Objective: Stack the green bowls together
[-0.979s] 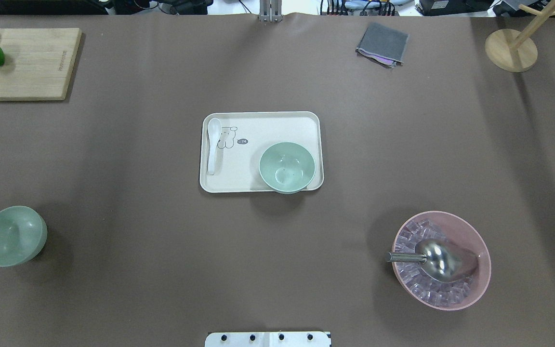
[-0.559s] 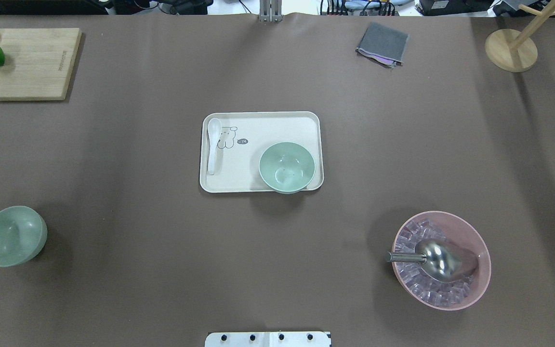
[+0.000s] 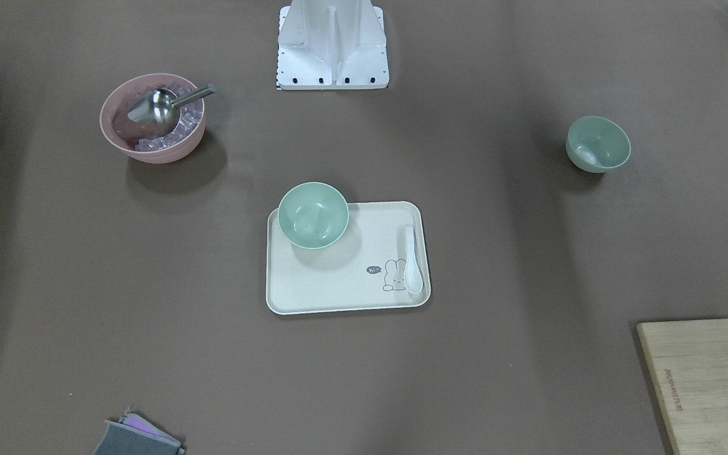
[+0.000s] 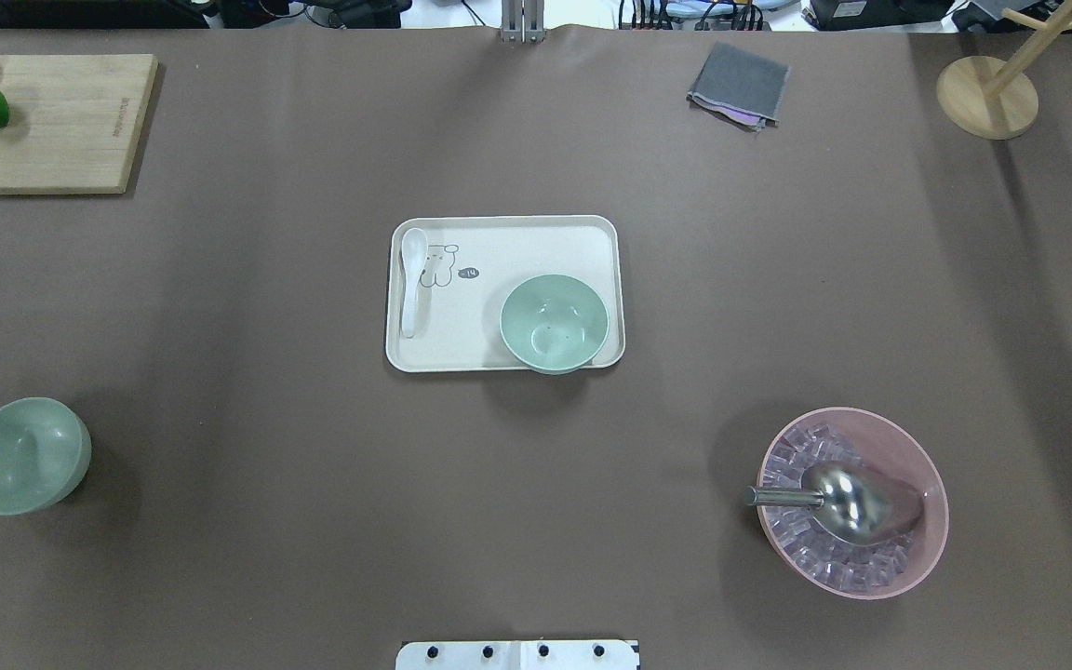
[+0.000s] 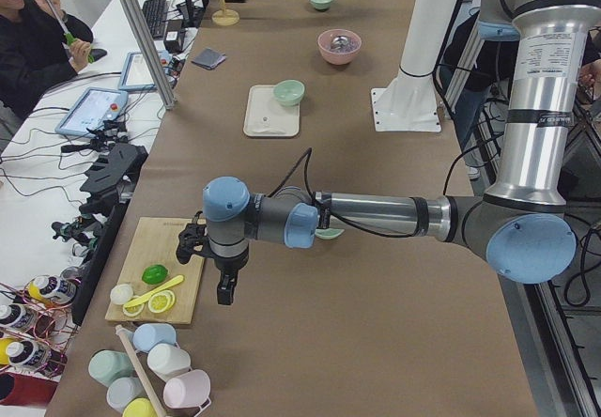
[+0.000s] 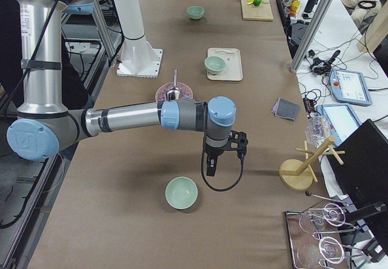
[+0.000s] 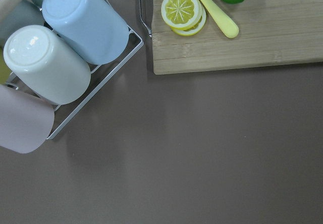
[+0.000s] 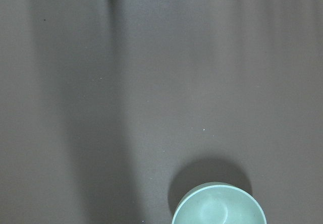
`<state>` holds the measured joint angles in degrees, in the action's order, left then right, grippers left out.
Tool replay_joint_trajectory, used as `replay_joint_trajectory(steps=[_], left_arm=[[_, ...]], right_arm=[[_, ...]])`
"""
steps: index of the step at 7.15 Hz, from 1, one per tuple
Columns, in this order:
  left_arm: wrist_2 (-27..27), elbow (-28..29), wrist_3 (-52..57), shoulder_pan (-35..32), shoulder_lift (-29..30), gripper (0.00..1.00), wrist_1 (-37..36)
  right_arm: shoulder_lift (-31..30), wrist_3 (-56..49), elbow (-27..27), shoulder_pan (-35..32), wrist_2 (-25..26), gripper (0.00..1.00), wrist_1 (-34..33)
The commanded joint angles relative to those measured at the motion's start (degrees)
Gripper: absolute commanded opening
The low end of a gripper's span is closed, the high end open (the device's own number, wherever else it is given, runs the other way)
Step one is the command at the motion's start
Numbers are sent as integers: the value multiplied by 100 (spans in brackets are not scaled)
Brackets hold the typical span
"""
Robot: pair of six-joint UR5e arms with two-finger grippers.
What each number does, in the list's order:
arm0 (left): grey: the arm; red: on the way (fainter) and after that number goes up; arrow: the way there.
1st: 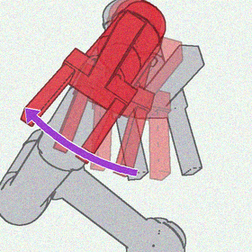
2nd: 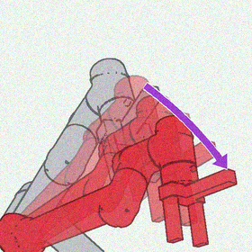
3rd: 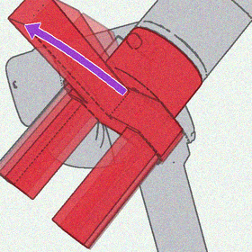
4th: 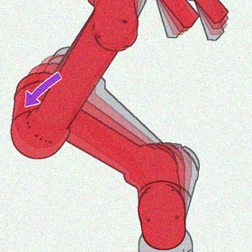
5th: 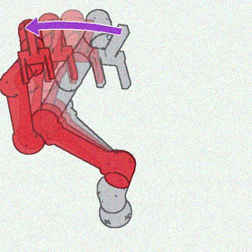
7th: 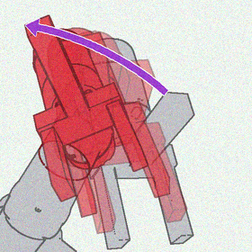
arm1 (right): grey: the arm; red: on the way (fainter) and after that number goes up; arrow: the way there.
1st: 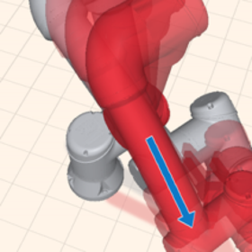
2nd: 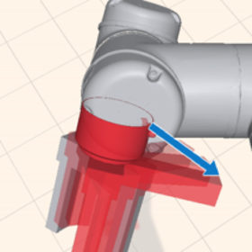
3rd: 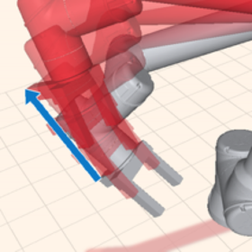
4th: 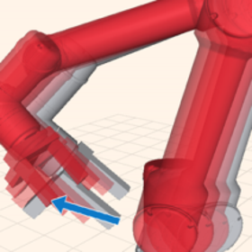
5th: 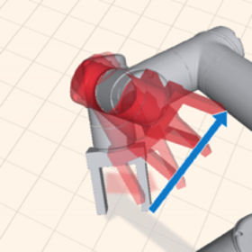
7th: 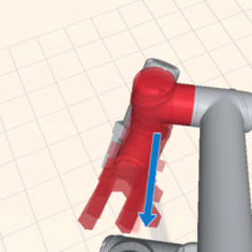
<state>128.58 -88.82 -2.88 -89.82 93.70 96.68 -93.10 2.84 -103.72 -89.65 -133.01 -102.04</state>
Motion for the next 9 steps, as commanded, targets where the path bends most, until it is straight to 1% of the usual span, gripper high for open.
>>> replay_joint_trajectory(steps=[1,5,8,9], left_arm=[[1,-4,-2,9,-1,98,-9],[9,-22,7,44,-1,98,61],[141,-22,-46,148,-1,98,97],[289,-30,-55,271,-9,98,97]], right_arm=[[19,-3,10,0,-75,100,0],[-7,-20,1,0,-111,100,9],[19,-47,1,0,-102,100,9],[11,-29,-8,0,-102,100,9]])
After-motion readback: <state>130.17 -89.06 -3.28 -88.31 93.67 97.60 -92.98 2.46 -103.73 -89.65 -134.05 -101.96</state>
